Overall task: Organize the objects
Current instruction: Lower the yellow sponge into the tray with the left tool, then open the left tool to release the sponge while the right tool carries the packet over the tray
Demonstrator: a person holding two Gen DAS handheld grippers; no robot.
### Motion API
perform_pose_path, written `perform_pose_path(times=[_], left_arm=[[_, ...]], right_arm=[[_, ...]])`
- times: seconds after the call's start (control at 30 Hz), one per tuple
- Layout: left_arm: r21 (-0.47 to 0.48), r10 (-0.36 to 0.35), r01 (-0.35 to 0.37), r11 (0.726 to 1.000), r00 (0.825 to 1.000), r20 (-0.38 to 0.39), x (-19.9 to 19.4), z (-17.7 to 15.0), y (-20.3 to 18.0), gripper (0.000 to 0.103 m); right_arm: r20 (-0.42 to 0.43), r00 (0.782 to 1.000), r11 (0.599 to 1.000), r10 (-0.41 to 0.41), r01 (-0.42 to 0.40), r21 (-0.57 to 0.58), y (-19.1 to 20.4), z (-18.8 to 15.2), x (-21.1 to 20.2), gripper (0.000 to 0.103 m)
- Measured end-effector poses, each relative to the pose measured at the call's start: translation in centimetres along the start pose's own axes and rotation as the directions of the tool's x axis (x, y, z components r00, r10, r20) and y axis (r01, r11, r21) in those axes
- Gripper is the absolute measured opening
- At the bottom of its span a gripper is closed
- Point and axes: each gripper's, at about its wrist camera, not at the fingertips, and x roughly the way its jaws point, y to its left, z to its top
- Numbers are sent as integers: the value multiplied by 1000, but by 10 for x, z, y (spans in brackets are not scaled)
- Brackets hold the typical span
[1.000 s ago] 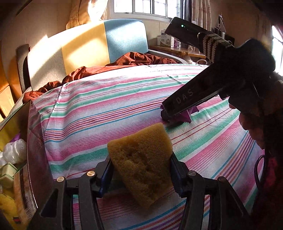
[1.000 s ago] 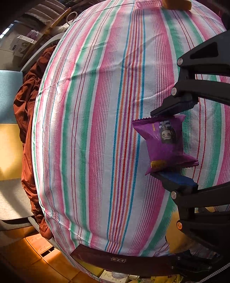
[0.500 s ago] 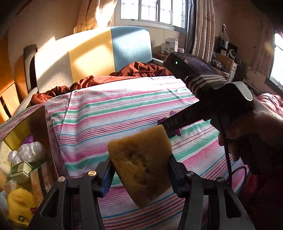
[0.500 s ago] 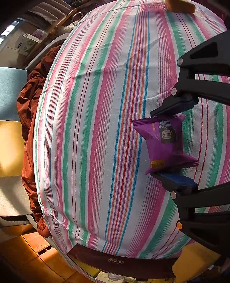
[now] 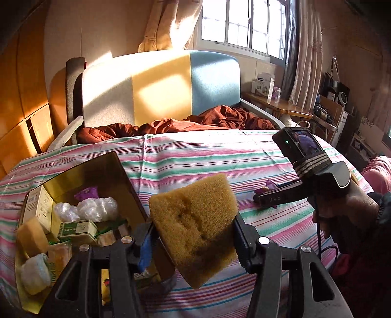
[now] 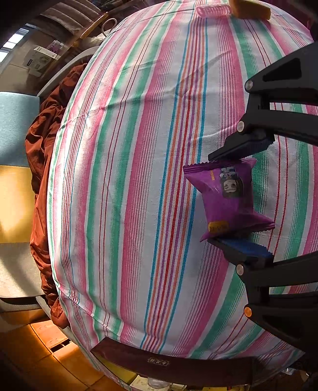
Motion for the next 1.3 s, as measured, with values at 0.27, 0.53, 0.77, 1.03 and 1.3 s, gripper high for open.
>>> perform_pose_path(times=[0.27, 0.53, 0.77, 1.03, 1.3], left_arm=[[-107, 78, -77, 991, 997, -3, -14, -8, 57, 56], [-286, 176, -179, 941, 984, -37, -32, -31, 143, 56], [-446, 179, -196, 873, 980, -82, -35, -45, 205, 56], [-465, 153, -196, 863, 980, -129, 5, -19, 221, 60], [-451, 178, -230, 863, 972, -155, 22, -13, 232, 74]], right_arm=[[11, 1000, 1000, -18, 18, -7, 2, -3, 0, 59], [16, 999, 999, -38, 38, -14, 8, -6, -1, 59], [19, 999, 998, -50, 51, -27, 13, -8, -3, 59], [20, 998, 998, -51, 52, -34, 11, -4, 2, 59], [21, 998, 998, -57, 57, -34, 11, -4, 2, 61]])
